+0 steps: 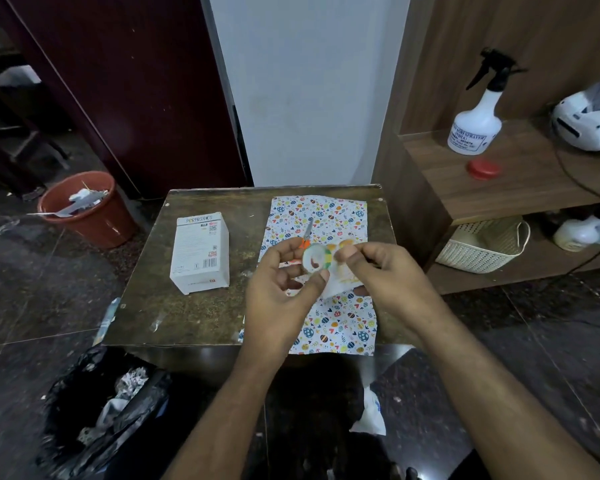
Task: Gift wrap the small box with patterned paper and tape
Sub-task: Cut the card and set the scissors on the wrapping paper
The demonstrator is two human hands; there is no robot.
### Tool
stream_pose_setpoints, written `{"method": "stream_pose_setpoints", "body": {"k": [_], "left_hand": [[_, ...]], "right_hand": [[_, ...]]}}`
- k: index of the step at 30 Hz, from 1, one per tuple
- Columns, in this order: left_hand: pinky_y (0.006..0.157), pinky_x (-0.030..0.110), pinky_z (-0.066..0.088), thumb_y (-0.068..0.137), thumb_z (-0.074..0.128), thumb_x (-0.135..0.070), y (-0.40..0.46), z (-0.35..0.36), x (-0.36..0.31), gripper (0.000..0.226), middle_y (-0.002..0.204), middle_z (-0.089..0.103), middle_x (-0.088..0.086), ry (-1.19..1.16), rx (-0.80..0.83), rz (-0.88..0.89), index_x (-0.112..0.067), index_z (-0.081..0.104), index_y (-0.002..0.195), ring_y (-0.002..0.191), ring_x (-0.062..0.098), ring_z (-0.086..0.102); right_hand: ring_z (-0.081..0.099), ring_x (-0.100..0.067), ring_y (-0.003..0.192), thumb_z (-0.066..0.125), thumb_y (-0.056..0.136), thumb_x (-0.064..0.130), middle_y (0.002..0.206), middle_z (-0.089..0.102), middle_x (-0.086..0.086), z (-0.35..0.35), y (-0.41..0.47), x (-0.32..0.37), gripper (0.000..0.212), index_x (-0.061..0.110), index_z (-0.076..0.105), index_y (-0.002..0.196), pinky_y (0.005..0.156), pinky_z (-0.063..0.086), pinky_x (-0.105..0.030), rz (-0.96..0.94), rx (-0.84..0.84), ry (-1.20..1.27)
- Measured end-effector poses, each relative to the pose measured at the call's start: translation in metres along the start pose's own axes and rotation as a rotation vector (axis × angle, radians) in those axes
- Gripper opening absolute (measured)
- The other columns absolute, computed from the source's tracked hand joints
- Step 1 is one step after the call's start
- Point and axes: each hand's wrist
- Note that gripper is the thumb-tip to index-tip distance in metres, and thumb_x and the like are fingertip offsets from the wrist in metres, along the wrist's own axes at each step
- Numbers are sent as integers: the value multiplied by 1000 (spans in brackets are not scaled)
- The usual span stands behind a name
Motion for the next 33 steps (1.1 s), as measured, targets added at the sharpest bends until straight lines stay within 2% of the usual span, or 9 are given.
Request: {"method": "stream_pose_setpoints", "body": {"k": [3, 7, 12, 16, 22, 25, 29, 31, 33], "left_hand": [[81, 14, 48, 84, 84, -12, -3, -4, 1, 47, 117, 68, -12, 357, -8, 251, -23, 65, 126, 100, 7, 67], [89, 12, 46, 84, 82, -10, -7, -5, 1, 47, 121, 62, -9, 468, 12, 359, -18, 67, 128, 109, 7, 62], [85, 15, 47, 81, 84, -7, -4, -9, 1, 47, 116, 60, -9, 494, -44, 398, -17, 68, 124, 101, 7, 62], [84, 13, 46, 80, 86, -10, -5, -9, 0, 46, 112, 60, -9, 488, -24, 390, -16, 68, 122, 96, 9, 63], [82, 10, 43, 79, 86, -14, -7, -6, 3, 50, 113, 60, -13, 489, 65, 337, -20, 66, 124, 94, 5, 64], [88, 10, 42, 77, 89, -33, -5, -4, 9, 66, 121, 56, -15, 557, 127, 261, -24, 57, 135, 105, -1, 59], [101, 35, 49, 74, 86, -52, -5, -3, 18, 69, 128, 52, -15, 680, 223, 202, -29, 58, 134, 120, 9, 55], [108, 39, 43, 71, 81, -65, -8, 0, 16, 83, 138, 48, -13, 808, 337, 239, -32, 52, 142, 130, 14, 48], [122, 39, 24, 69, 78, -72, -12, 2, 16, 112, 163, 24, -9, 989, 522, 218, -33, 26, 160, 152, 19, 22]], "right_hand": [[75, -21, 94, 51, 103, 51, 97, 80, 1, 3, -3, 3, 41, 24, 79, 90, 77, 60, -39, 43, 37, 31], [74, -17, 99, 47, 104, 53, 103, 79, 2, 4, -4, 6, 47, 19, 78, 95, 72, 55, -27, 90, 46, 70], [74, -20, 89, 52, 94, 68, 92, 77, -8, 5, -6, 7, 55, 19, 78, 93, 81, 58, -46, 11, 119, -12], [56, 0, 60, 61, 94, 61, 70, 67, 14, 8, -7, 6, 40, 24, 76, 91, 63, 46, -34, -106, 75, -117], [67, -7, 80, 66, 95, 45, 83, 72, 11, 12, -3, 1, 20, 28, 71, 87, 68, 51, -30, -106, -62, -334], [66, -8, 84, 67, 96, 38, 86, 72, 11, 1, -2, 0, 17, 25, 74, 89, 63, 42, -22, -100, -132, -375], [66, -15, 92, 67, 97, 36, 95, 73, 8, -21, -1, -7, 17, 22, 73, 90, 71, 42, -28, -71, -200, -459], [66, -18, 94, 66, 97, 36, 91, 70, 9, -29, -1, -12, 18, 20, 74, 91, 72, 40, -28, -39, -192, -502], [66, -20, 94, 67, 96, 36, 87, 67, 11, -36, -2, -16, 19, 19, 75, 92, 73, 39, -29, -28, -196, -515]]}}
Point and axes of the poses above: each hand's wrist, its own y-axis towards the middle knuckle, its own z-axis out of the palm, x = y × z
